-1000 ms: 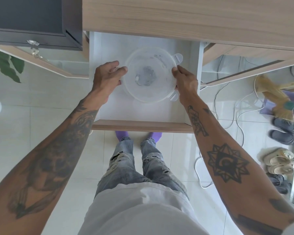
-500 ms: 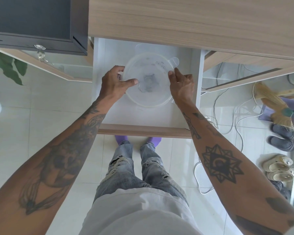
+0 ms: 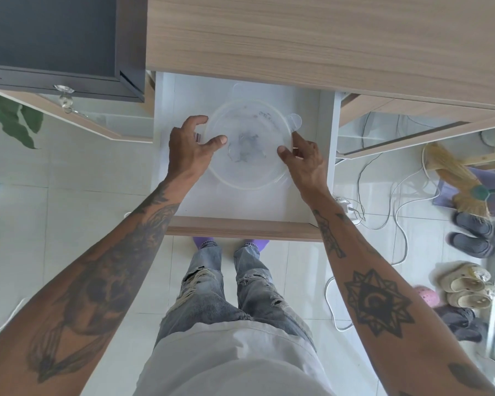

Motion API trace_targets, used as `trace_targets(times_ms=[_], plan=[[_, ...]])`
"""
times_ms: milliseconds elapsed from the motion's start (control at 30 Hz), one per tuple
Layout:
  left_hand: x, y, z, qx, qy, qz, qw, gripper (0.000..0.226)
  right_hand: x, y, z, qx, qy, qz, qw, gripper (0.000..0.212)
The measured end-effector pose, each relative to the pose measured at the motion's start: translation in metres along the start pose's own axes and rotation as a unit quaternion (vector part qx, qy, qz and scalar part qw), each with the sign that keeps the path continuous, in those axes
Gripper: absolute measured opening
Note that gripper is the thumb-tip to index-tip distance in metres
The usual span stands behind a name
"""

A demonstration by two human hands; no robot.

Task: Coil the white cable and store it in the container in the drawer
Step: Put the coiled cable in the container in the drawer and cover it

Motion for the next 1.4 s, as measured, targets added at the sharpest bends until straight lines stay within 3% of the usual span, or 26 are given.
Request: trace_targets(times_ms=[267, 433, 533, 733, 833, 867, 900, 1000, 1100, 1200, 1400], plan=[[-0.002, 0.02, -0.011, 0.041, 0.031, -0.023, 0.998, 0.053, -0.004, 0.021, 0.016, -0.053, -0.069, 0.041, 0.995, 0.047], [0.007, 0.031, 0.01, 0.014, -0.167, 0.088, 0.982, 0.071, 0.001, 0.027, -0.003, 0.032, 0.046, 0.127, 0.99, 0.063], [0.002, 0.038, 0.014, 0.012, -0.204, 0.078, 0.976, 0.06, -0.006, 0.017, -0.012, 0.078, 0.155, 0.071, 0.982, 0.066], [0.0, 0.028, -0.003, 0.054, -0.01, 0.018, 0.998, 0.041, -0.004, -0.007, -0.004, 0.058, 0.115, -0.014, 0.992, 0.054], [0.002, 0.019, 0.006, 0.044, -0.059, -0.008, 0.997, 0.047, -0.002, -0.01, -0.004, 0.053, 0.103, -0.021, 0.993, 0.054], [-0.001, 0.016, 0.011, 0.035, -0.104, -0.022, 0.994, 0.039, -0.002, -0.009, -0.006, 0.063, 0.122, -0.019, 0.99, 0.057], [-0.003, 0.014, 0.018, 0.025, -0.16, -0.036, 0.986, 0.035, -0.003, -0.005, -0.008, 0.082, 0.152, -0.017, 0.985, 0.061], [-0.007, 0.0, 0.052, -0.087, -0.267, -0.066, 0.957, 0.078, 0.002, 0.012, -0.016, 0.19, 0.248, -0.021, 0.95, 0.084], [-0.022, -0.01, 0.092, -0.239, -0.311, -0.127, 0.911, 0.074, -0.001, 0.031, -0.018, 0.336, 0.367, -0.104, 0.861, 0.095], [-0.048, -0.021, 0.099, -0.249, -0.376, -0.213, 0.867, 0.061, -0.01, 0.036, -0.012, 0.368, 0.442, -0.169, 0.8, 0.091], [-0.06, -0.037, 0.092, -0.208, -0.367, -0.255, 0.87, 0.061, -0.015, 0.034, -0.013, 0.379, 0.456, -0.139, 0.793, 0.074]])
Point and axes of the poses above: each hand's wrist, its own y-axis away from the middle knuckle, its own x-axis out of the back of the hand, z = x × y, the point moved 7 cm from there along -y, towards the middle knuckle, and after that the axes turned 2 degrees about x, right-handed, at the moved point
